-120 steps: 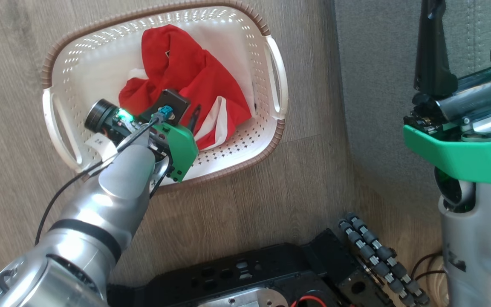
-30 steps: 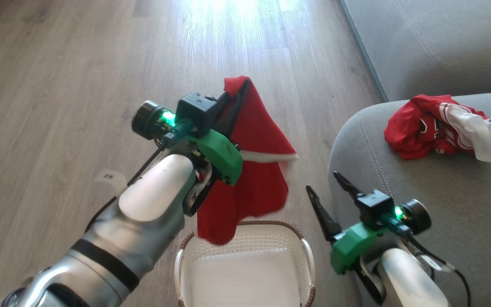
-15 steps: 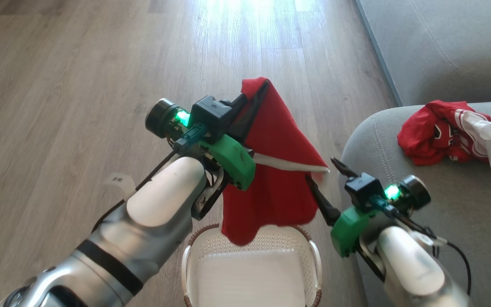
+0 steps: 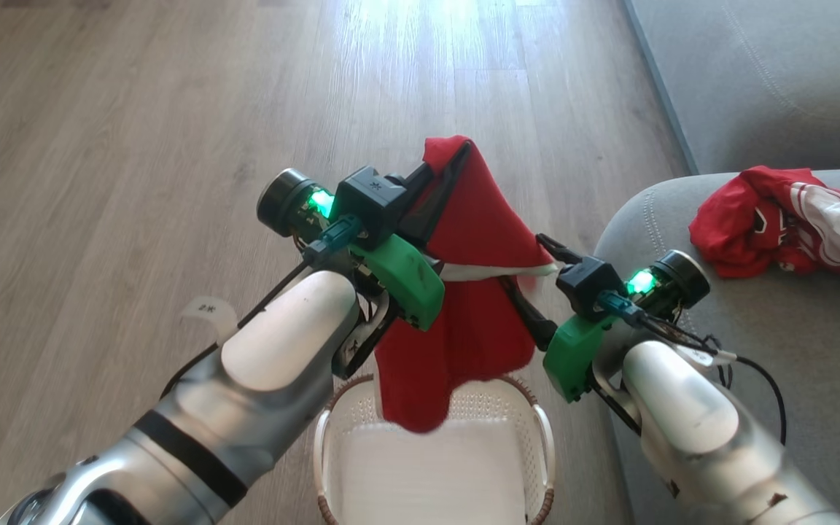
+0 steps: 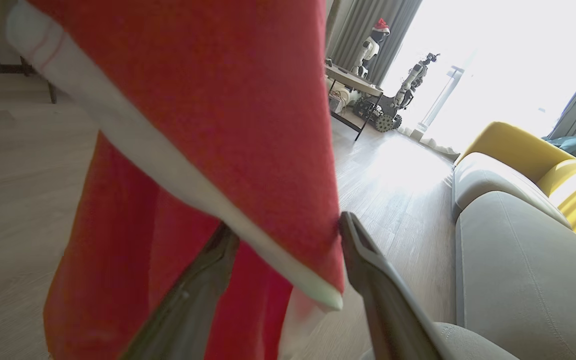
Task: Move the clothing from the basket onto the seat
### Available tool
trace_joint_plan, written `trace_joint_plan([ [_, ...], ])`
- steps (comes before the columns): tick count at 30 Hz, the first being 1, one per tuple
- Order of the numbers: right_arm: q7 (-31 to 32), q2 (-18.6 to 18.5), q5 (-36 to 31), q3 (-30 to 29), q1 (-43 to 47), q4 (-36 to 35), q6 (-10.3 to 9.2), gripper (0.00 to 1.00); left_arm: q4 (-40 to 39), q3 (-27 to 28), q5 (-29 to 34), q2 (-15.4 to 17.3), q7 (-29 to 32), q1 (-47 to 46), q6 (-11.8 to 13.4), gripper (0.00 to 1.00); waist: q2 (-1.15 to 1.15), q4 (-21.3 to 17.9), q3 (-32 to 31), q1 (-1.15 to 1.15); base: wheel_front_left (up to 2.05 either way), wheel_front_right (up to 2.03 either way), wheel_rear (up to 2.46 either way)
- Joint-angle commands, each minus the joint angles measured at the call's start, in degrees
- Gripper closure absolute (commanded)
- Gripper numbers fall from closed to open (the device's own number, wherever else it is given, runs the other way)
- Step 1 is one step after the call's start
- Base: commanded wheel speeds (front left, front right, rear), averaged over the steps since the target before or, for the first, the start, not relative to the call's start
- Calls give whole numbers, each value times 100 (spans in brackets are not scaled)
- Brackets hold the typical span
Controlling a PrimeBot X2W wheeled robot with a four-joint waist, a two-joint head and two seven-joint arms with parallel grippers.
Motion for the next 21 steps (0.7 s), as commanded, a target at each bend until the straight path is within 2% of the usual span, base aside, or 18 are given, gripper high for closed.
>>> trace_joint_plan([
  [1, -54, 40, 33, 79, -302, -84, -2, 0, -129, 196, -21, 88, -54, -362, -4, 100, 0, 23, 22, 0, 0, 0, 0],
  [6, -54, 9, 108, 220, -510, 387, -2, 0, -54, 172, -38, 52, -103, -422, -65, 100, 0, 123, 85, 0, 0, 0, 0],
  [11, -54, 19, 336, 618, -706, 639, -2, 0, 15, 148, -53, 9, -157, -474, -114, 100, 0, 207, 131, 0, 0, 0, 0],
  [12, -54, 13, 390, 701, -740, 670, -2, 31, 30, 147, -59, 2, -168, -479, -122, 100, 0, 221, 138, 0, 0, 0, 0],
  [13, -54, 7, 447, 761, -775, 690, -2, 55, 47, 145, -64, -4, -178, -485, -128, 100, 0, 233, 145, 0, 0, 0, 0],
  [14, -54, 4, 505, 803, -804, 703, -2, 67, 65, 144, -70, -10, -186, -490, -132, 100, 0, 244, 150, 0, 0, 0, 0],
  [16, -54, -10, 656, 895, -861, 707, -2, 100, 137, 143, -94, -16, -198, -492, -143, 100, 0, 262, 166, 0, 0, 0, 0],
  [21, -54, -39, 889, 950, -898, 625, -2, 100, 314, 161, -175, 18, -204, -437, -173, 100, 0, 204, 179, 0, 0, 0, 0],
])
